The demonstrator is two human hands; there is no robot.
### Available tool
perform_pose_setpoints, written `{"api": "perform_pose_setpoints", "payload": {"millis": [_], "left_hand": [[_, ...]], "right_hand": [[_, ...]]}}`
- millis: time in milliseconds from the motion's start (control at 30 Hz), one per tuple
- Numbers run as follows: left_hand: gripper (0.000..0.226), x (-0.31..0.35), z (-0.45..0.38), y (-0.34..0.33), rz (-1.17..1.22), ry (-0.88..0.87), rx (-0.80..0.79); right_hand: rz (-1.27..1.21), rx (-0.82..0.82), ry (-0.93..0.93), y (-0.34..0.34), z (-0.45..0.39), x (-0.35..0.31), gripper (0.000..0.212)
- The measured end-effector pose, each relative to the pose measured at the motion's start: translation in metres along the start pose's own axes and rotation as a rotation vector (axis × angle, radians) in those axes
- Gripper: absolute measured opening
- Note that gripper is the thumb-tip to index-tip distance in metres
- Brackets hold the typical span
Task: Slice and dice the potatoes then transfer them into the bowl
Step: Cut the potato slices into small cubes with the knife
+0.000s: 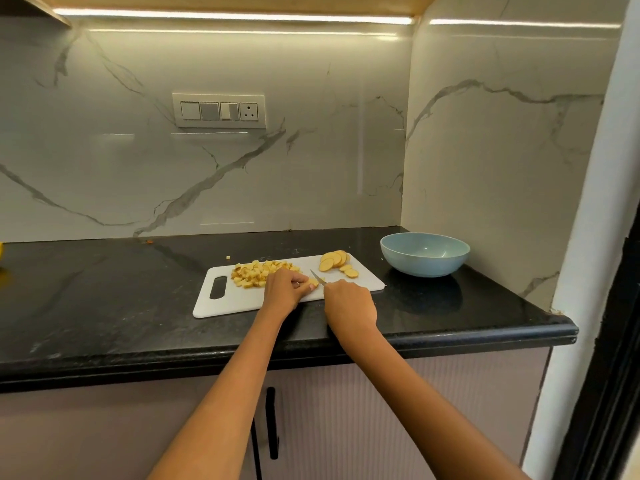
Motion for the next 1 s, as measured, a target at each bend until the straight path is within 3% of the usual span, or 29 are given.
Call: {"api": "perform_pose_setpoints", "payload": {"millis": [333,567,667,867,1000], "left_hand": [[0.020,-0.002,-0.001,0.001,0.036,0.037,0.027],[0.005,0.002,-0.002,0.006,0.017,-0.002,0.006],[0.013,0.002,-0.001,0.005,-0.007,-0.005,-0.013],[0.005,0.002,0.000,0.005,-0.002,-0.012,0.010],[0.012,0.001,0.000,0.004,0.025,0.001,0.030]], "right_hand": [[-0.059,0.016,-0.013,-0.001,0.007,0.001,0.024],[-0.039,0.033,-0.001,0.002,-0.001,0.001,0.026],[-0.036,0.015,0.025,0.001,-0.010,-0.003,0.025],[0.027,0.047,0.070,-0.001,0.004,-0.003,0.032],[0.036,0.044,0.020,-0.002,0.000,-0.005,0.027]]}}
Point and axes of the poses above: each hand's wrist, its own z-axis away from the middle knuckle, its own y-axis out of the back of the hand, x = y × z, the point moved 4 cm from there along -z, towards the middle knuckle, and after that the axes turned 10 degrees about z, right-handed, at the moved point
